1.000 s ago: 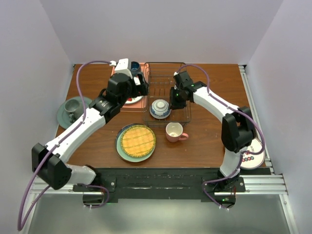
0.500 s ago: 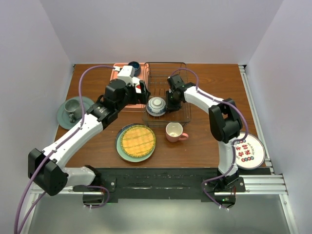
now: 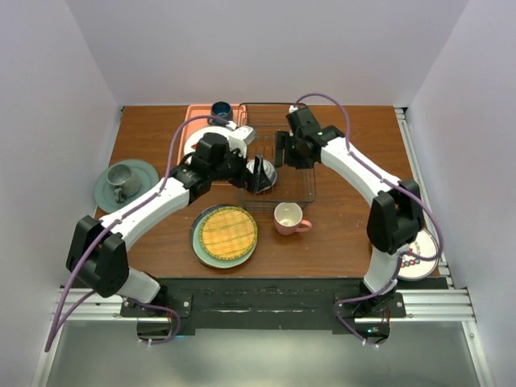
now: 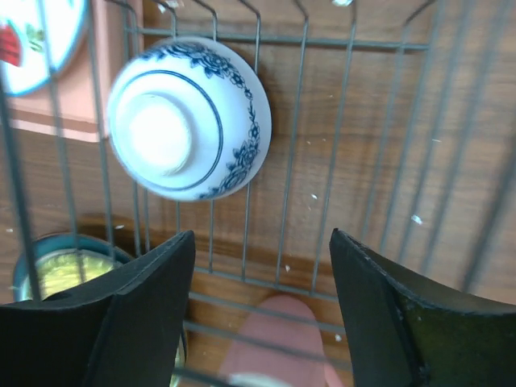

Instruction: Load the mixed dishes into the dish rack

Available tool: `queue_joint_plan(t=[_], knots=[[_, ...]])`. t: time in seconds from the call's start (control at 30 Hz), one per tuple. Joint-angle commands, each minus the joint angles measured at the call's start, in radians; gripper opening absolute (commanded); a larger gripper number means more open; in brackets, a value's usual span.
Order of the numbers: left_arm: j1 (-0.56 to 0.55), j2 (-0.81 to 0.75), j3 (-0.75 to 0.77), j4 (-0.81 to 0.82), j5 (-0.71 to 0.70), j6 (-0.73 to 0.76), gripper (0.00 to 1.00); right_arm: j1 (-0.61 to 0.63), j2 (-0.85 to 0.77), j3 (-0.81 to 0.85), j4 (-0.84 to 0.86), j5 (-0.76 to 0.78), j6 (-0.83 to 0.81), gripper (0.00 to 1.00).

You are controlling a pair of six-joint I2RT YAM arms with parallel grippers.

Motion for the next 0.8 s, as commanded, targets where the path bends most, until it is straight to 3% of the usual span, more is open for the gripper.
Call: queue_joint_plan(t=[0.0,0.17,0.33,0.6,0.77], knots=[[-0.040,0.040,0.007,0.038,0.142,0.061,0.98,-0.016,-0.110,0.050,-0.075,0.105,0.032,0.72],[-0.141,0.150,0.097,-0.084,0.065,0.081,0.92,-0.114,-0.212,0.044,-0.117,0.113,0.061,0.72],[-0.169,0.167,0.119,-0.126,0.049,0.063,0.87,-0.203,-0.303,-0.010,-0.102,0.101,0.061,0.73],[-0.206,0.200,0.151,-0.220,0.033,-0.001,0.80,-0.218,-0.358,-0.061,-0.112,0.119,0.058,0.73],[-0.226,0.151,0.145,-0.247,-0.079,-0.026,0.77,-0.223,-0.381,-0.093,-0.109,0.115,0.058,0.73]])
